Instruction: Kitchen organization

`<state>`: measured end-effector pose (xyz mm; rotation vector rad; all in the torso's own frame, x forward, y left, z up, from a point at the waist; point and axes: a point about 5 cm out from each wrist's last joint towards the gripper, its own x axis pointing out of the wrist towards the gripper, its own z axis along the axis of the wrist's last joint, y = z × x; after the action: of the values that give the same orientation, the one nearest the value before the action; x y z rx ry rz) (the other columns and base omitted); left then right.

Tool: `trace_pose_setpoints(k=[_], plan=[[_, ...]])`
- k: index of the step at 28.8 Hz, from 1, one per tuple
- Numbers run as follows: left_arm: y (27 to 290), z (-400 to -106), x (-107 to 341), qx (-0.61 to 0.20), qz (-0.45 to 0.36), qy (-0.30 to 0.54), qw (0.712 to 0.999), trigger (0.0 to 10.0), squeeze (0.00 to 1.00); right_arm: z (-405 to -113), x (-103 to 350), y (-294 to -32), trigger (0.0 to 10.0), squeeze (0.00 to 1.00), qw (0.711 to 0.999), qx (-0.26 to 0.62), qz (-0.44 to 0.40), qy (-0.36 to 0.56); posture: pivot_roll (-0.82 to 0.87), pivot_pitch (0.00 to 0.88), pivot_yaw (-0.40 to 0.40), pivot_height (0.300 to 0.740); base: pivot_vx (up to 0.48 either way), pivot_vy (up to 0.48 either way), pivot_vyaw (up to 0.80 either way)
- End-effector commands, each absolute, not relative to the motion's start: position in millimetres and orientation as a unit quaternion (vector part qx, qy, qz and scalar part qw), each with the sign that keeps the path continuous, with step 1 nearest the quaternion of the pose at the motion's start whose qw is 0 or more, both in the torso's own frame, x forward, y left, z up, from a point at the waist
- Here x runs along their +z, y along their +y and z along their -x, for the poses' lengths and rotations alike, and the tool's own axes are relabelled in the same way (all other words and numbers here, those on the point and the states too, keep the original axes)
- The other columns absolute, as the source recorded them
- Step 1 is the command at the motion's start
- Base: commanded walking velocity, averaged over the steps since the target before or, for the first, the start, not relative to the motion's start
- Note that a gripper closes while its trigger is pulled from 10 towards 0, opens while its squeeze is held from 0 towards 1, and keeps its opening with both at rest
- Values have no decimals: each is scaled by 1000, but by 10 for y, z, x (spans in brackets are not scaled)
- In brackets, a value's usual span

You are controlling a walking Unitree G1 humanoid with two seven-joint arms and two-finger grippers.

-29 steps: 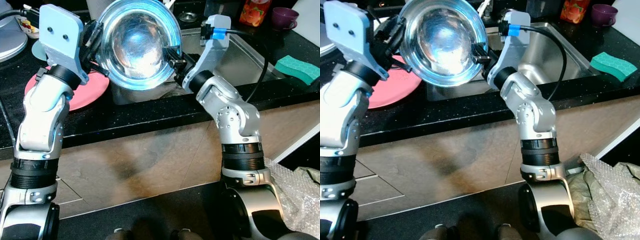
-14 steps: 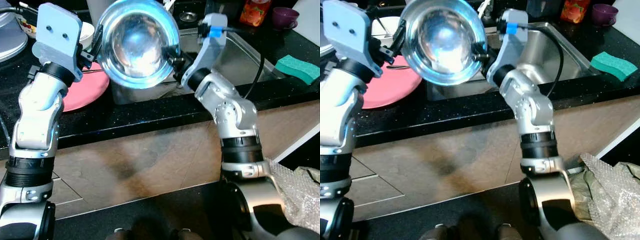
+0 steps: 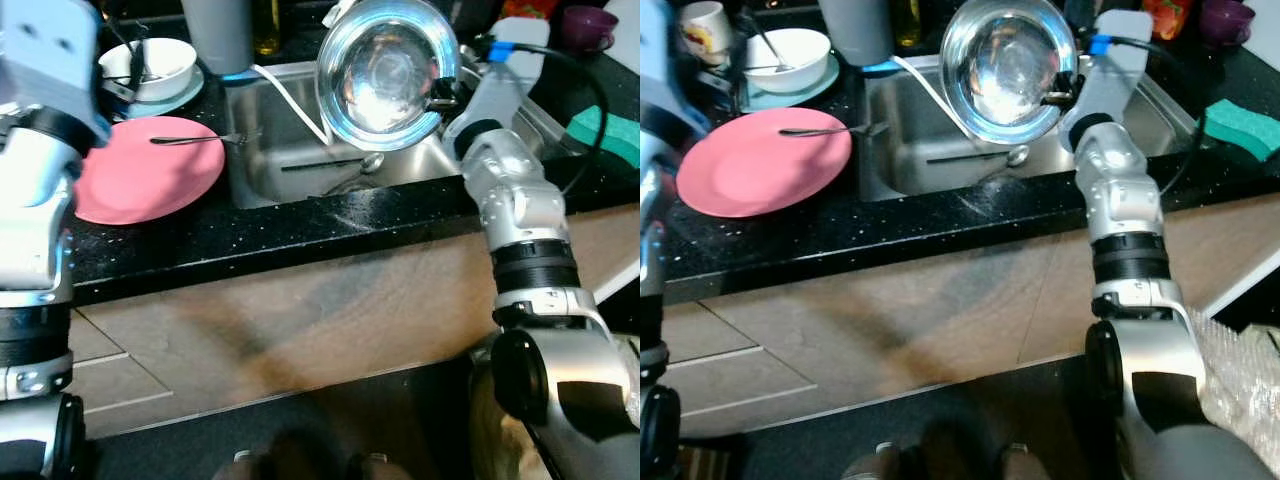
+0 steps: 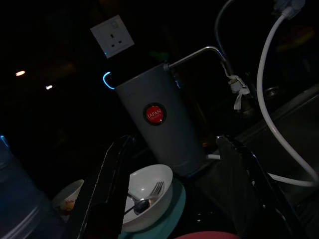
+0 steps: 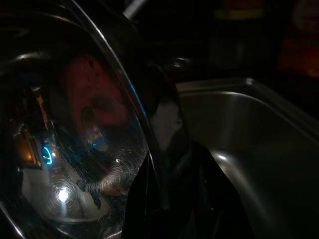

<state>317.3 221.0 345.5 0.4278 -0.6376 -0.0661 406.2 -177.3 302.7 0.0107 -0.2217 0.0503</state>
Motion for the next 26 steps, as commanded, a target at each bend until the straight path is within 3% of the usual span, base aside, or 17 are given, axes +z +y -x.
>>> trace_pose_setpoints(k=[1,9,10,11,12,22,26], plan=[[2252,-3142,3494,-39,-207,-312,926,10000,0,-4058,3173,-1843,0,0,989,7,4,-146,85,224,37,740,0,0,0],[1960,-3160,3282,-200,-197,-247,927,10000,0,-4102,3177,-1749,0,0,979,26,119,-163,73,216,46,740,0,0,0],[1902,-3155,3219,-227,-198,-230,925,10000,0,-4110,3175,-1710,1176,0,976,34,138,-165,69,214,46,740,0,0,0],[1902,-3155,3219,-227,-198,-230,925,10000,0,-4110,3175,-1710,1176,0,976,34,138,-165,69,214,46,740,0,0,0],[1813,-3135,3121,-271,-195,-206,920,10000,0,-4121,3167,-1651,10000,0,971,47,168,-166,66,211,44,740,0,0,0],[1715,-3044,2842,-349,-230,-120,901,10000,0,-4152,3115,-1477,10000,0,951,111,239,-160,52,196,27,740,0,0,0],[1699,-3010,2777,-365,-241,-95,894,10000,0,-4155,3007,-1296,10000,0,927,185,295,-137,46,193,23,740,0,0,0]])
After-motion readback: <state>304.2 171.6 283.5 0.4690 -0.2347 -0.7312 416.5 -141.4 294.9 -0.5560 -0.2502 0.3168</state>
